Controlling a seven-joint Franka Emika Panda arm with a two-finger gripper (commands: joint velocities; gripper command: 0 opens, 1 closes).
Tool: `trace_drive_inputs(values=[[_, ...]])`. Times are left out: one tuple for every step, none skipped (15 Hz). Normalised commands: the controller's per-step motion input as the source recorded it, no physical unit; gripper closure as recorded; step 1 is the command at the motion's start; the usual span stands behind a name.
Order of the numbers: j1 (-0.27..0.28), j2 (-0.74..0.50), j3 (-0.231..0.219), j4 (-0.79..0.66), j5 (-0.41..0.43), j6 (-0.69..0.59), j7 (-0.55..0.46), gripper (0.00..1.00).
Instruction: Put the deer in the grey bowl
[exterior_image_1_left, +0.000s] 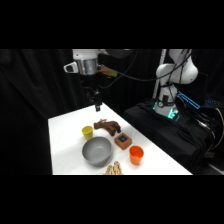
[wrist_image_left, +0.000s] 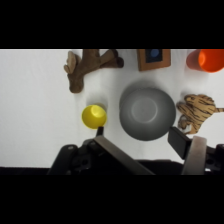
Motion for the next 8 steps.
trace_drive_inputs(values=[[-0.131,-0.18,-0.099,-0.23,-0.057,0.22,0.15,0.00],[-0.127,-0.20,-0.099,-0.27,-0.069,0.24,0.17,0.00],[-0.119,-0.22,-0.092,-0.30,-0.074,0.26,0.18,0.00],[-0.115,-0.24,-0.086,-0.34,-0.067,0.28,0.17,0.00],[-0.106,-0.24,-0.076,-0.34,-0.059,0.29,0.17,0.00],[-0.096,-0.24,-0.069,-0.35,-0.049,0.30,0.18,0.00],[-0.087,-0.22,-0.064,-0.36,-0.044,0.33,0.21,0.00],[-0.079,-0.20,-0.055,-0.36,-0.035,0.33,0.20,0.00]])
